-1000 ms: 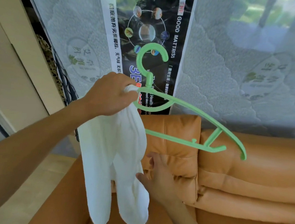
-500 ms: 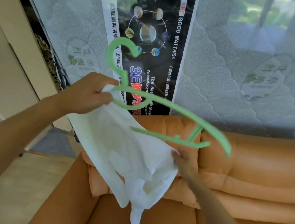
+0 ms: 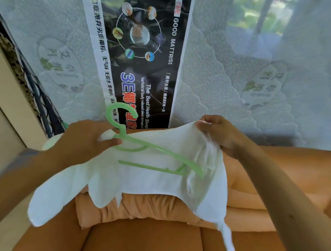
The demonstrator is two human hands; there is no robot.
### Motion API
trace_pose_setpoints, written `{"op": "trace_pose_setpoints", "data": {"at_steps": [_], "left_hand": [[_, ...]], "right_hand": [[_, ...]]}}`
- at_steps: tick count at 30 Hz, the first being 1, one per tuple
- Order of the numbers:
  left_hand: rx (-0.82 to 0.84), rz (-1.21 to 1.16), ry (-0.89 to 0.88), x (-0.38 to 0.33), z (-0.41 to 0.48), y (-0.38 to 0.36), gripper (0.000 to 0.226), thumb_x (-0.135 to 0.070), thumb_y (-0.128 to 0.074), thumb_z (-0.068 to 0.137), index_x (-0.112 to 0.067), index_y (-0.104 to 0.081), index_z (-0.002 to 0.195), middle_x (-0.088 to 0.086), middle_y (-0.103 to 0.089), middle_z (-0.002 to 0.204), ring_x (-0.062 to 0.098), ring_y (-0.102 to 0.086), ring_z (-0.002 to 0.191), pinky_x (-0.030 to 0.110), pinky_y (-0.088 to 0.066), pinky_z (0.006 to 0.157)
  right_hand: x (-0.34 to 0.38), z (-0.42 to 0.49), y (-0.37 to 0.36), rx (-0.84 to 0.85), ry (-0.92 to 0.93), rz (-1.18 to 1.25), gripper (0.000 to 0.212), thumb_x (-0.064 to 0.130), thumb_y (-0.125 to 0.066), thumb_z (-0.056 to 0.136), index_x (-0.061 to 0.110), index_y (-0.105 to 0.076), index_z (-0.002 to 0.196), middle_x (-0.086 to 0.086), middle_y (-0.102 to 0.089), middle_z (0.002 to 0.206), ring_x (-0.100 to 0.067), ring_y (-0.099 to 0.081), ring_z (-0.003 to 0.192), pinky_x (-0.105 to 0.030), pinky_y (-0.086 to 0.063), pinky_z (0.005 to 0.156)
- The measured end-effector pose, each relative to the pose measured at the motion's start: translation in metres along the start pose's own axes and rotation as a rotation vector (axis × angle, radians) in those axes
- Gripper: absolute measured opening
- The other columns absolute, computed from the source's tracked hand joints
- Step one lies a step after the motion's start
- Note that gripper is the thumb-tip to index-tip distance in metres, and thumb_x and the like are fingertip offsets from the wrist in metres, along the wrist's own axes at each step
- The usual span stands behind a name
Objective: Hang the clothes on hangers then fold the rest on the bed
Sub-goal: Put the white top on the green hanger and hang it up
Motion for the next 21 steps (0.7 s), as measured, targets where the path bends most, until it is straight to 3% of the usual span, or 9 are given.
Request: {"op": "trace_pose_setpoints", "data": {"at_steps": [2,5,9,12,15,17,19,21], "left_hand": [[-0.005,-0.009,0.042,-0.006,0.002,-0.006,0.063,-0.078,-0.037,0.080,-0.027,-0.072,0.093,-0.020,-0.043,0.057,0.011,-0.041,0.056,0.023,-0.025,0.051],[0.042,-0.014,0.048,-0.012,0.001,-0.024,0.077,-0.090,-0.025,0.078,-0.031,-0.070,0.099,-0.007,-0.068,0.077,0.018,-0.058,0.067,0.031,-0.040,0.055],[0.042,-0.031,0.032,-0.025,-0.003,-0.047,0.060,-0.076,-0.037,0.083,-0.031,-0.068,0.108,-0.009,-0.072,0.095,0.015,-0.064,0.080,0.024,-0.036,0.057],[0.086,-0.088,0.077,-0.029,-0.007,-0.069,0.056,-0.072,-0.035,0.087,-0.029,-0.065,0.108,-0.011,-0.069,0.093,0.008,-0.062,0.079,0.029,-0.049,0.067],[0.007,-0.158,0.104,-0.031,-0.005,-0.065,0.048,-0.065,-0.042,0.092,-0.024,-0.065,0.099,-0.011,-0.061,0.075,0.006,-0.054,0.066,0.022,-0.041,0.058],[-0.036,-0.187,0.110,-0.030,-0.001,-0.054,0.051,-0.067,-0.039,0.093,-0.021,-0.062,0.092,-0.008,-0.056,0.066,0.008,-0.053,0.059,0.026,-0.039,0.052],[-0.060,-0.212,0.133,-0.022,0.002,-0.040,0.056,-0.071,-0.036,0.090,-0.020,-0.059,0.090,-0.004,-0.058,0.066,0.012,-0.055,0.059,0.035,-0.043,0.052],[-0.074,-0.239,0.137,-0.016,0.005,-0.027,0.060,-0.072,-0.037,0.088,-0.018,-0.062,0.094,0.001,-0.064,0.071,0.017,-0.059,0.062,0.045,-0.048,0.057]], "right_hand": [[0.007,-0.003,0.002,-0.009,0.020,-0.003,0.019,0.014,-0.058,0.099,0.009,-0.059,0.081,-0.008,-0.052,0.067,-0.020,-0.049,0.063,-0.031,-0.038,0.059],[0.009,-0.003,0.006,-0.049,0.018,0.004,0.019,0.014,-0.059,0.098,0.010,-0.060,0.079,-0.011,-0.053,0.072,-0.022,-0.049,0.067,-0.034,-0.039,0.065],[0.014,-0.007,0.014,-0.143,0.009,0.022,0.021,0.014,-0.059,0.098,0.011,-0.060,0.078,-0.010,-0.054,0.071,-0.019,-0.050,0.062,-0.030,-0.038,0.058],[0.025,-0.017,0.007,-0.181,0.032,0.084,0.019,0.013,-0.058,0.099,0.011,-0.059,0.080,-0.013,-0.051,0.075,-0.019,-0.047,0.063,-0.030,-0.035,0.056],[0.040,-0.035,-0.022,-0.031,0.096,0.180,0.014,0.007,-0.054,0.101,0.007,-0.062,0.091,-0.015,-0.053,0.082,-0.023,-0.052,0.073,-0.032,-0.045,0.065],[0.047,-0.049,-0.045,0.176,0.120,0.193,0.015,0.001,-0.053,0.100,0.006,-0.067,0.103,-0.010,-0.063,0.088,-0.018,-0.062,0.085,-0.031,-0.055,0.084],[0.055,-0.056,-0.039,0.170,0.260,0.010,0.022,-0.002,-0.058,0.096,0.011,-0.069,0.108,0.001,-0.069,0.097,-0.007,-0.066,0.096,-0.025,-0.052,0.094],[0.065,-0.058,-0.016,-0.023,0.464,-0.320,0.029,-0.001,-0.066,0.090,0.014,-0.068,0.114,0.004,-0.067,0.107,-0.006,-0.062,0.104,-0.022,-0.046,0.097]]}}
Point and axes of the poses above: each hand's wrist, its own z-axis towards the middle knuckle, its own y-axis out of the back of the hand, x = y × z, the point moved 8 cm from there along z, towards the middle knuckle
